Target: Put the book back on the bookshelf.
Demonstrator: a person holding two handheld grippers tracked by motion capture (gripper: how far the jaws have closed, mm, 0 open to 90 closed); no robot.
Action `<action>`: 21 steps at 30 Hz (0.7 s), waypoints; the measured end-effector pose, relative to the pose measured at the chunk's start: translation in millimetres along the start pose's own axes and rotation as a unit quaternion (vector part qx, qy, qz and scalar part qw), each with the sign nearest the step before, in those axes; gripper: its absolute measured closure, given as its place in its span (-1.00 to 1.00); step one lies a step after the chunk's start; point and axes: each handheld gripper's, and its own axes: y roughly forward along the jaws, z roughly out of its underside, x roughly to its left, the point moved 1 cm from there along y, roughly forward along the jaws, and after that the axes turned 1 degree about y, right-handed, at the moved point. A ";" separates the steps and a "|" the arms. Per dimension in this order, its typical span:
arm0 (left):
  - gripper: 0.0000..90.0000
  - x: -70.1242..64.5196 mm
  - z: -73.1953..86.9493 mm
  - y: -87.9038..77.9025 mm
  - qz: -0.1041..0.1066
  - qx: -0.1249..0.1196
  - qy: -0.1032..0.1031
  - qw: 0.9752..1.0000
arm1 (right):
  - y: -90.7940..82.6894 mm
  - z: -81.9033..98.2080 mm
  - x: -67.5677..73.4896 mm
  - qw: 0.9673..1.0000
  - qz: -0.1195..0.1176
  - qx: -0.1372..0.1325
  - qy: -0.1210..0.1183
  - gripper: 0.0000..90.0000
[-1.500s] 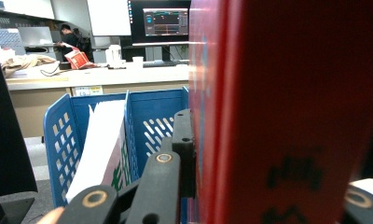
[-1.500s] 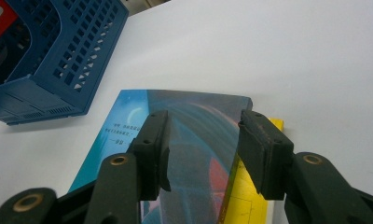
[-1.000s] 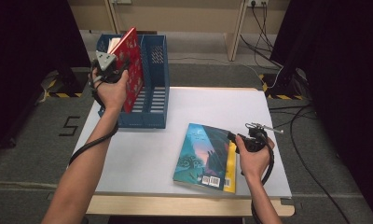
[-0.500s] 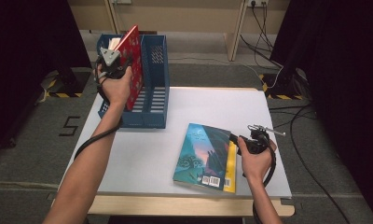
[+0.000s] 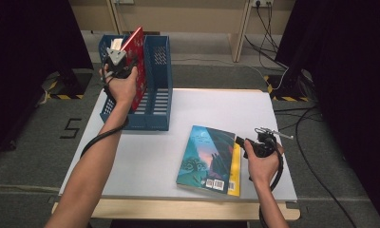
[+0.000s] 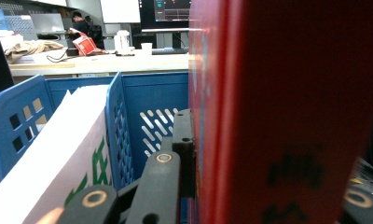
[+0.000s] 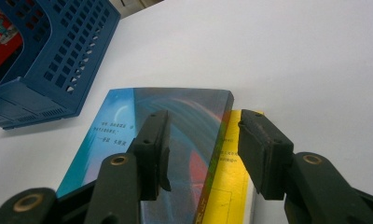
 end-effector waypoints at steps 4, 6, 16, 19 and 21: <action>0.76 -0.5 2.3 5.3 -0.003 0.002 0.001 1.000 | -0.4 -0.1 -0.8 1.000 -0.001 0.001 -0.001 0.20; 0.76 -0.2 3.6 7.5 -0.003 0.004 0.003 1.000 | -0.5 -0.1 -1.5 1.000 -0.001 0.000 0.000 0.20; 0.76 -0.6 12.8 17.2 -0.006 0.010 0.001 1.000 | 0.0 2.1 -7.9 1.000 -0.001 0.001 0.003 0.20; 0.76 -1.2 15.0 19.6 -0.008 0.011 0.001 1.000 | -0.9 2.5 -8.4 1.000 0.001 0.002 0.006 0.20; 0.76 -1.3 16.7 21.4 -0.009 0.012 0.002 1.000 | -1.0 2.6 -9.1 1.000 0.001 0.000 0.007 0.20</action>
